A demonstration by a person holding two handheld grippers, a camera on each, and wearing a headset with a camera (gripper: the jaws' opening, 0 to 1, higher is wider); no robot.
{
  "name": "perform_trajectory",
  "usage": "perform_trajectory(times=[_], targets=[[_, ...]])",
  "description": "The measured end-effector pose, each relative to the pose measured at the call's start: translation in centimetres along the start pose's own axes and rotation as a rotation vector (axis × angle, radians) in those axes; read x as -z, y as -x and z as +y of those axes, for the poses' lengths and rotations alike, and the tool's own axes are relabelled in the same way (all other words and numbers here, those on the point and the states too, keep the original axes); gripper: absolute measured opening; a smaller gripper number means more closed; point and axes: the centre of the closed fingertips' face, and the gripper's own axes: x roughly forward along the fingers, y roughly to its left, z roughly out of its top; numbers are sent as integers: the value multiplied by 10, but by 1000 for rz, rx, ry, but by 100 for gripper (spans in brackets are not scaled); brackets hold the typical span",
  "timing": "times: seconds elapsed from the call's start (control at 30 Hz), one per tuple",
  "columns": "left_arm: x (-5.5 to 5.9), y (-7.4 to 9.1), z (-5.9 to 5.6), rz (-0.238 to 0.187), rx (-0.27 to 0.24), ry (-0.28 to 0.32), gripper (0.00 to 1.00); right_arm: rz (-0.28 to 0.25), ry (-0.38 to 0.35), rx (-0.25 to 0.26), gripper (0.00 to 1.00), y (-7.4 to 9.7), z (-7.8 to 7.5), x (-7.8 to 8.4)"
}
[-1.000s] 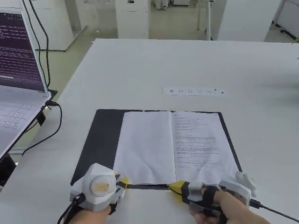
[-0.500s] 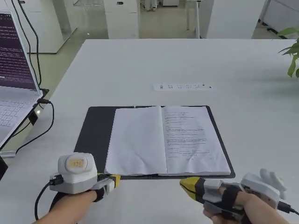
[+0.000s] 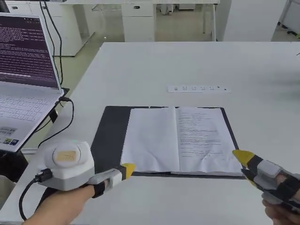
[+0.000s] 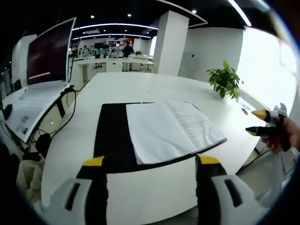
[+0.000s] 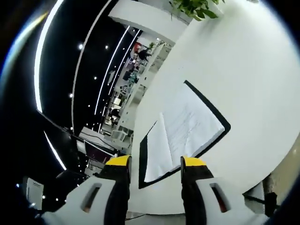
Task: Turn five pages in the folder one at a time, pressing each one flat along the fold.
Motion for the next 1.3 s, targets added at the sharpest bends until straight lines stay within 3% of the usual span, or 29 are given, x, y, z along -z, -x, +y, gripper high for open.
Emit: perform_trajectory(times=[0.1, 0.13, 0.27, 0.37, 0.5, 0.63, 0.77, 1.07, 1.3], targets=[[-5, 14, -1, -30, -22, -72, 89, -55, 248, 61, 69, 10, -2, -13], [-5, 19, -3, -29, -19, -86, 91, -45, 316, 79, 75, 13, -3, -13], [-6, 32, -3, -36, -28, -93, 99, 21, 426, 84, 80, 21, -3, -6], [-7, 44, -4, -42, -23, -59, 99, -7, 543, 79, 98, 23, 2, -12], [-7, 51, -9, -55, -15, -99, 99, 10, 633, 63, 100, 25, 3, -11], [-9, 57, -15, -57, -5, -96, 99, 27, 640, 38, 100, 26, 6, -7], [-8, 56, -19, -47, -3, -104, 99, 117, 715, 49, 100, 25, 0, 5], [-16, 46, -31, -49, 25, -130, 99, 99, 714, 52, 100, 24, -7, 1], [-22, 27, -42, -34, 49, -162, 99, 78, 695, 58, 100, 25, -10, -7]])
